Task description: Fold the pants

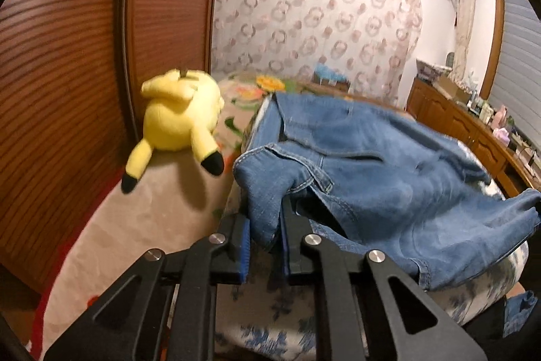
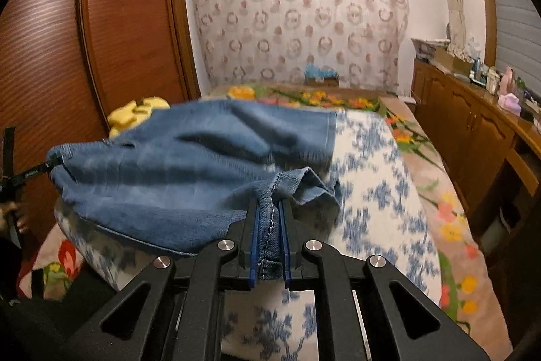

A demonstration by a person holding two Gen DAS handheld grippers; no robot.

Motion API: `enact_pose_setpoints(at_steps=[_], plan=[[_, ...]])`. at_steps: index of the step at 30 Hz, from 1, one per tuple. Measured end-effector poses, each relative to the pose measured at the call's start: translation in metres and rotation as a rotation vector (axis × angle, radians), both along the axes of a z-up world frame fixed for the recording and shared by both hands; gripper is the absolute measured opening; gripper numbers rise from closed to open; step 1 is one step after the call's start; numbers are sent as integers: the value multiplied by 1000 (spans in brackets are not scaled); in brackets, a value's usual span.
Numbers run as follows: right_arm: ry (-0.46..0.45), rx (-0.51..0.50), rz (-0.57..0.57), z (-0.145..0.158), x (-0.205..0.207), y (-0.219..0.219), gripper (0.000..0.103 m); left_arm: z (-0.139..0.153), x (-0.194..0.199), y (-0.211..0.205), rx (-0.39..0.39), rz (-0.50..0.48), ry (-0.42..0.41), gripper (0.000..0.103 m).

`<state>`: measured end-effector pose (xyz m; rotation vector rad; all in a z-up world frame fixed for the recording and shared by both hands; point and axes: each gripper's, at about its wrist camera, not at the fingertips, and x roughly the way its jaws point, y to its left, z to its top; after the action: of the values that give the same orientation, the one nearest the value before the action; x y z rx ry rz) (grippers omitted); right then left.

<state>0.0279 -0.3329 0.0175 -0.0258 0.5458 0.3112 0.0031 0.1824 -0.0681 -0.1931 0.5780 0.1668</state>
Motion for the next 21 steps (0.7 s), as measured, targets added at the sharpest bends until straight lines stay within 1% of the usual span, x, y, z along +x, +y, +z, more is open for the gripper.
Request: enact_pose_setpoints(at_steps=[4,7,9,12,15,21], plan=[[-60,1,9,16,16,0,10,25,18,-3,38,-23,-38,15],[-96,5,1,16,35,0,10,35,37,-9,80,-36,-52,15],[-90,9,-5,5,52,-1,10,38,52,-13,97,-44,-54,15],[-51,18,-17,-16,77,-5,10,38,69,-18,110,-51,-51,15],[-25,21,-20,-26,95,-7,10,38,85,-21,116,-54,-46,15],[-19,13,-24,-16,124,-8,10,42,117,-26,131,-58,-46,15]])
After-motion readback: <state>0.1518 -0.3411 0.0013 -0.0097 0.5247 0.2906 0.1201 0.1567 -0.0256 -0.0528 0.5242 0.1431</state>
